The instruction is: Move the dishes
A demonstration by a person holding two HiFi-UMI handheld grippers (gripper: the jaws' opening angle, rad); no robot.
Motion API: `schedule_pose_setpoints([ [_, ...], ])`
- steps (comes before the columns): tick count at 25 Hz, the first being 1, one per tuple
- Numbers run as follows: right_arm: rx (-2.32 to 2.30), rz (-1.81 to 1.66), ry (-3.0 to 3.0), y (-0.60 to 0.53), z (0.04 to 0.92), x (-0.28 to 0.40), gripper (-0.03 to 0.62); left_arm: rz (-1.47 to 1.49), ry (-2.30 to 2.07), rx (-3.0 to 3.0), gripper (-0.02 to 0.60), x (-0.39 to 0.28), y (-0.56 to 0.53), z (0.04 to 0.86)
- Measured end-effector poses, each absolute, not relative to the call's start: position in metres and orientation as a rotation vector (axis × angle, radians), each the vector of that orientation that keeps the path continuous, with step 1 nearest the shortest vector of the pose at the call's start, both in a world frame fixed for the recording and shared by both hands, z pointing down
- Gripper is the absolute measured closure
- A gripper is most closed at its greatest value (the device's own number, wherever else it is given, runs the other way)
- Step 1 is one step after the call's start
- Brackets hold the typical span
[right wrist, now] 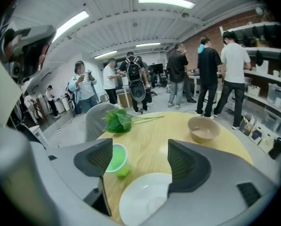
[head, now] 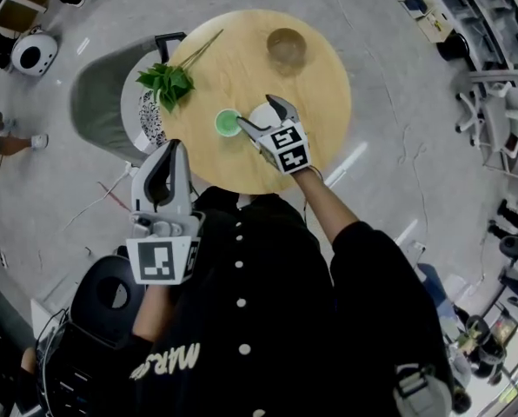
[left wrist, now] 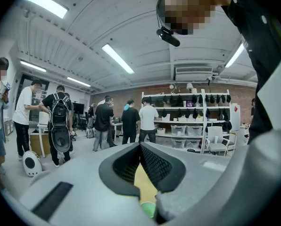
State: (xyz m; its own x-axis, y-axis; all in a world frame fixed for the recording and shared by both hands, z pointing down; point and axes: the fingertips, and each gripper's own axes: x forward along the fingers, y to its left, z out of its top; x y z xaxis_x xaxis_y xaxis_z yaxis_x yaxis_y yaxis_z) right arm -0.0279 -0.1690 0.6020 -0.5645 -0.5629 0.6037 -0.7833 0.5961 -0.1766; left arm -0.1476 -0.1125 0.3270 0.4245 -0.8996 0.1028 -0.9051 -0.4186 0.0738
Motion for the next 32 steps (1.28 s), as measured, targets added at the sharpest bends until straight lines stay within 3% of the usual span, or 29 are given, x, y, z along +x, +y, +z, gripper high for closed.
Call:
schedule_pose_setpoints([
  [10, 1.349, 0.762, -2.203, -0.229, 0.610, 0.069, 0.253, 0.144, -1.599, 2.585, 0.578, -0.142, -0.109, 0.333],
  [18, 1.532, 0.950, -2.089, -0.283, 0.621, 0.128, 0.312, 0.197, -1.591, 2.581, 0.578, -0.142, -0.112, 0.341],
  [26, 1.625, 1.161, -1.969, -0.324, 0.657, 0.157, 0.357, 0.272, -1.596, 2.547, 0.578, -0.154, -0.117, 0.360],
  [32, 1.633, 1.271, -1.919, -0.343, 0.677, 0.164, 0.426, 0.307, -1.619, 2.520, 0.578, -0.160, -0.119, 0.372],
])
